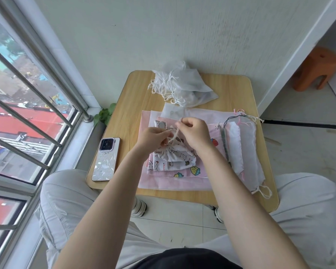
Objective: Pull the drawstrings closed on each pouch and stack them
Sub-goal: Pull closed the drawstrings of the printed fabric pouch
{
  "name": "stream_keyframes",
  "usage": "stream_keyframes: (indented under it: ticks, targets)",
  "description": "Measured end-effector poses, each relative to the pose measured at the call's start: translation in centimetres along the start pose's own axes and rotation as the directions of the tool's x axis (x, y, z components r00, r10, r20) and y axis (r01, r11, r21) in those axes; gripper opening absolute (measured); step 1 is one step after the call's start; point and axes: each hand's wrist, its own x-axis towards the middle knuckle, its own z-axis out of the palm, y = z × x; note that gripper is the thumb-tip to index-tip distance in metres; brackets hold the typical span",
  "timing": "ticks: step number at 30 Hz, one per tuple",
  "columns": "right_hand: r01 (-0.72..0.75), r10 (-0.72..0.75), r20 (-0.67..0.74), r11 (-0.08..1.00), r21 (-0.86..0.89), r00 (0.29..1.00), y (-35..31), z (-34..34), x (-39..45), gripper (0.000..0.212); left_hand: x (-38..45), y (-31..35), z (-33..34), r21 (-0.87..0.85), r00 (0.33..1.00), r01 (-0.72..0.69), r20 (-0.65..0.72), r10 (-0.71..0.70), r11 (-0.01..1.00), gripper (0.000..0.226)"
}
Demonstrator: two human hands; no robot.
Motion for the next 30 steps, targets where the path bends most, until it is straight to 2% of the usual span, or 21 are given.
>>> stream_keyframes:
  ticks: [3, 6, 10, 14, 18, 22, 24, 26, 28, 30]
  targets:
    - [0.094, -0.095, 0.015, 0.994, 0.056, 0.995, -1.2, 0.0, 0.1, 0.012, -0.2, 0.6, 0.1, 0.047, 0.993, -0.032, 0.116, 0.026, 0.998, 0.032]
    - [0.098, -0.105, 0.103, 0.993, 0.064, 0.989, -1.5, 0.4, 0.1, 0.014, -0.4, 0.9, 0.3, 0.026, 0.987, -0.055, 0.151, 0.050, 0.998, 0.034]
    - [0.118, -0.096, 0.156, 0.983, -0.143, 0.983, -1.1, 0.5, 0.4, 0.030, -0.2, 0.6, 0.1, 0.000, 0.995, -0.040, 0.090, 0.040, 0.999, 0.034]
    - [0.071, -0.008, 0.190, 0.941, -0.330, 0.982, -0.2, -0.4, 0.7, 0.041, 0.1, 0.3, -0.1, -0.070, 1.000, -0.013, 0.014, 0.014, 0.997, 0.033]
    - [0.017, 0.070, 0.302, 0.961, -0.277, 0.951, -0.2, -0.9, 0.4, 0.031, 0.2, 0.0, 0.0, -0.187, 0.999, 0.013, -0.045, -0.021, 0.982, 0.020]
    - [0.031, 0.060, 0.367, 0.971, -0.239, 0.928, -0.2, -0.6, 0.2, 0.012, 0.4, -0.3, -0.1, -0.206, 0.998, 0.018, -0.056, -0.030, 0.978, 0.023]
    - [0.032, 0.058, 0.383, 0.974, -0.225, 0.922, 0.0, -0.5, 0.3, 0.012, 0.5, -0.5, -0.3, -0.197, 0.999, 0.011, -0.039, -0.019, 0.980, 0.022]
    - [0.025, 0.071, 0.402, 0.973, -0.228, 0.913, 0.1, -0.4, 0.3, 0.023, 0.6, -0.7, -0.6, -0.201, 1.000, 0.000, -0.004, -0.001, 0.980, 0.014]
    - [0.023, 0.068, 0.373, 0.972, -0.234, 0.925, 0.0, -0.6, 0.2, 0.026, 0.4, -0.6, -1.0, -0.180, 0.999, -0.017, 0.029, 0.022, 0.983, 0.004]
    - [0.002, 0.060, 0.285, 0.977, -0.211, 0.957, 0.1, -0.7, 0.5, 0.012, 0.3, -0.4, -1.3, -0.117, 0.996, -0.040, 0.069, 0.049, 0.992, 0.013]
